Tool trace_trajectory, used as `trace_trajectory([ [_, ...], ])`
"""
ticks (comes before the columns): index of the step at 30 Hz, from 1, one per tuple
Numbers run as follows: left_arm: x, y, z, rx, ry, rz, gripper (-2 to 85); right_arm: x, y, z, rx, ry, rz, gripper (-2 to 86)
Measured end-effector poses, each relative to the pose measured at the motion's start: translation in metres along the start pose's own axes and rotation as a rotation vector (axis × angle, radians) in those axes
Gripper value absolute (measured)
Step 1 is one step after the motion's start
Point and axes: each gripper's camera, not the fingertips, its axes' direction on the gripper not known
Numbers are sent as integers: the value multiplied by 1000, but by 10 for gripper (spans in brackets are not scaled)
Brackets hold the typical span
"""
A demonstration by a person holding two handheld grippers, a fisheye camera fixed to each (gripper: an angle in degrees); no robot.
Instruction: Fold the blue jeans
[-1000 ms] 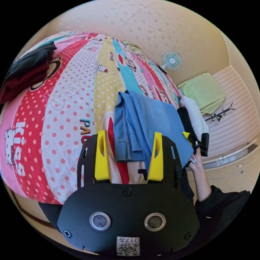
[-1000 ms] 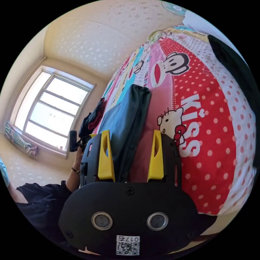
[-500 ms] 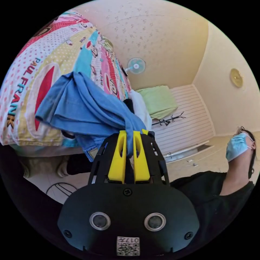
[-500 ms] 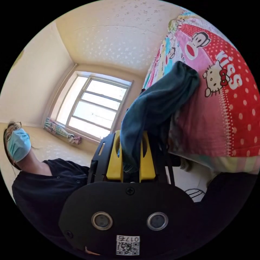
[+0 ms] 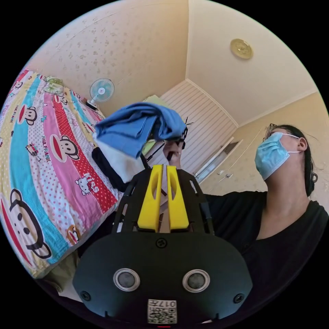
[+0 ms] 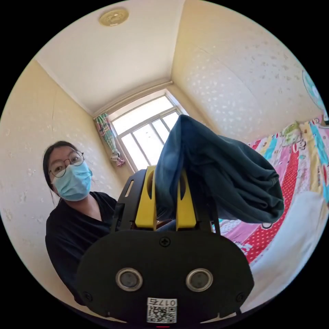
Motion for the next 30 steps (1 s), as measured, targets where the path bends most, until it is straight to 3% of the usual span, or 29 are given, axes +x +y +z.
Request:
trace_trajectory([
  [3, -12, 20, 15, -75, -17, -71, 29, 1, -48, -78, 87, 133, 4, 83],
  [7, -35, 49, 24, -152, 12, -193, 45, 48, -50, -196, 163, 289, 169, 89],
  [9, -50, 69, 26, -210, -1, -274, 58, 83, -15, -245, 222, 371, 328, 97],
  [11, -60, 82, 26, -245, -40, -351, 65, 130, 72, -305, 294, 564, 695, 111],
  [14, -76, 99, 20, -275, -107, -459, 75, 132, 182, -325, 289, 834, 974, 103],
  [19, -94, 110, 16, -395, -269, -542, 83, 90, 300, -269, 272, 828, 906, 66],
  [24, -91, 105, 5, -512, -547, -485, 67, 52, 363, -163, 29, 811, 780, 17],
  [28, -80, 99, -19, -437, -626, -456, 35, 23, 346, -83, -176, 670, 494, 5],
  [30, -66, 99, -39, -348, -678, -432, 6, 15, 328, -50, -271, 724, 416, 3],
])
